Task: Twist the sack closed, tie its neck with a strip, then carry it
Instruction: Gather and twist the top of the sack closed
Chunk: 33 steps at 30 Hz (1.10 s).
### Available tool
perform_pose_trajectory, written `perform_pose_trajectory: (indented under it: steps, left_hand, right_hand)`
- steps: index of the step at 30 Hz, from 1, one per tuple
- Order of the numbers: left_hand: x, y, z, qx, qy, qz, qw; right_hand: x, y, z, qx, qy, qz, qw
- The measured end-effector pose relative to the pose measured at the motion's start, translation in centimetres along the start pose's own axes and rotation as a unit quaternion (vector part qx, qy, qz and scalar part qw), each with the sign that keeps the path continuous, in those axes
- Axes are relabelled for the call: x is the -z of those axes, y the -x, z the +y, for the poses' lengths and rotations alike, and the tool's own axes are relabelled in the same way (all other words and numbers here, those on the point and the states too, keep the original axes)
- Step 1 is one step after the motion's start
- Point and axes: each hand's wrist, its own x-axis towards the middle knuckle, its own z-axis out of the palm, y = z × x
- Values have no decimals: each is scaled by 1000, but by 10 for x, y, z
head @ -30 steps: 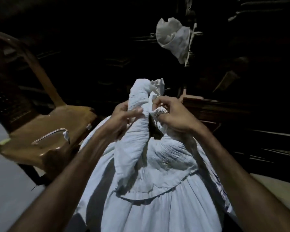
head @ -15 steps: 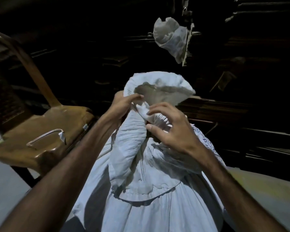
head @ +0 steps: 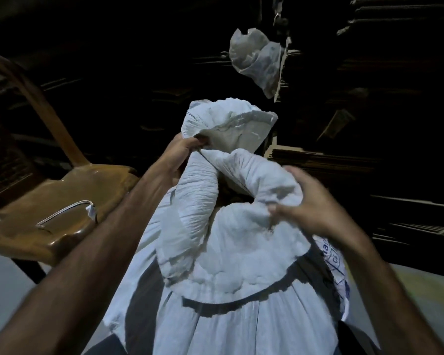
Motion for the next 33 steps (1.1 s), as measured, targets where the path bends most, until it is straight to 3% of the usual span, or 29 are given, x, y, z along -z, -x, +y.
perform_pose_trajectory:
  steps: [2, 5, 9, 15, 19, 22, 24, 27, 30, 33]
  left_hand:
    - [-1, 3, -1, 7, 3, -13, 1000]
    - [-2, 8, -4, 43, 66, -38, 996]
    - [-6, 20, 1, 89, 150, -79, 981]
    - [-11, 26, 3, 62, 170, -152, 972]
    - [-32, 30, 12, 24, 107, -112, 988]
    - [-45, 26, 18, 14, 83, -65, 994]
    - [-52, 22, 22, -1, 91, -13, 996]
    - [-50, 11, 23, 20, 62, 68, 996]
    - [-41, 1, 20, 44, -48, 83, 994]
    - [-34, -4, 19, 61, -108, 53, 991]
  right_hand:
    - [17, -21, -18, 17, -131, 27, 991]
    - [28, -57, -57, 7, -329, 32, 944]
    - [19, -100, -80, -22, -452, 14, 892]
    - [-9, -115, -77, -20, -426, -21, 904]
    - [-8, -116, -71, 15, -421, -68, 904]
    - [-6, -110, -66, 48, -465, -115, 876]
    - [-13, -96, -64, 74, -475, -30, 876]
    - [-36, -63, -42, 105, -364, 152, 913]
    - [-58, -20, -7, 120, -276, 169, 939]
    - [-67, 21, 19, 168, -187, 107, 962]
